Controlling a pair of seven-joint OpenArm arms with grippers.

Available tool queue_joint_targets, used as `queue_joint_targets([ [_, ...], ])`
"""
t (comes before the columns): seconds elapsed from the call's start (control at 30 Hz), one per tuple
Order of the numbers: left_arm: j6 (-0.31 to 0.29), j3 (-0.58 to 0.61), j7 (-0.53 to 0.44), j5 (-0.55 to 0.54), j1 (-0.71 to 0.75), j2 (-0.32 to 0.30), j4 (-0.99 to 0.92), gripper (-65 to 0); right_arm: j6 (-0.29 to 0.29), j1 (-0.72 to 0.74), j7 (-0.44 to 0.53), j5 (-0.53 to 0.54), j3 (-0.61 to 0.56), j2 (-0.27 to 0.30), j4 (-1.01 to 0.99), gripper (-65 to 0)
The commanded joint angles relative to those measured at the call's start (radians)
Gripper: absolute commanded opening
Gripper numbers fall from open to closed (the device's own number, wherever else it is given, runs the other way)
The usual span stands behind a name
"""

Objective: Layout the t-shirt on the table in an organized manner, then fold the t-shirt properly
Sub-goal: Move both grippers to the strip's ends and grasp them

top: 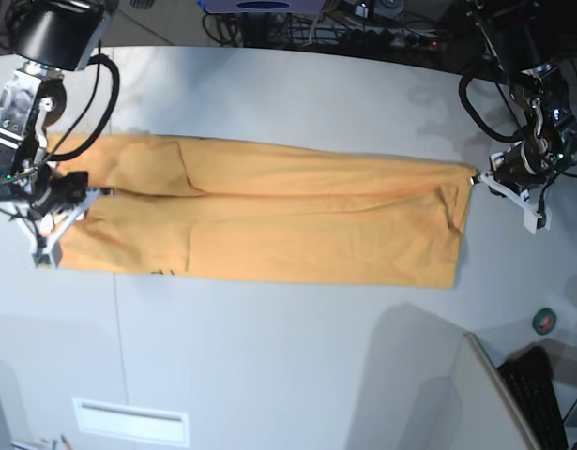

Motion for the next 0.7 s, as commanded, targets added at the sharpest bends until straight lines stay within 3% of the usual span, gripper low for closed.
queue_joint_targets([
  [0.0, 0.002, -0.002, -0.016, -0.007, -0.018, -0.011, 0.020, -65.0, 0.002, 0.014, 0.014, 0.014, 0.002, -0.002, 0.037, -49.8],
  [0.1, 0.000, -0.002, -0.016, -0.007, -0.030, 0.022, 0.025, -65.0, 0.002, 0.042, 0.075, 0.013, 0.002, -0.002, 0.014, -50.6],
  [0.17, 0.000, 0.000, -0.016, -0.008, -0.053, 0.048, 0.045, -65.0, 0.002, 0.069, 0.163, 0.011, 0.002, 0.003, -0.063, -57.9],
  [0.2, 0.000, 0.008, -0.016, -0.008, -0.067, 0.065, 0.051, -65.0, 0.002, 0.091, 0.207, 0.011, 0.002, 0.015, -0.124, -65.0],
  [0.43, 0.006, 0.141, -0.053, -0.002, -0.158, 0.082, -0.073, -65.0, 0.002, 0.241, 0.428, 0.011, 0.002, 0.092, -0.580, -65.0],
  [0.67, 0.045, 0.143, -0.223, 0.001, -0.187, 0.076, -0.284, -65.0, 0.002, 0.192, 0.436, 0.011, 0.002, 0.095, -0.591, -65.0],
])
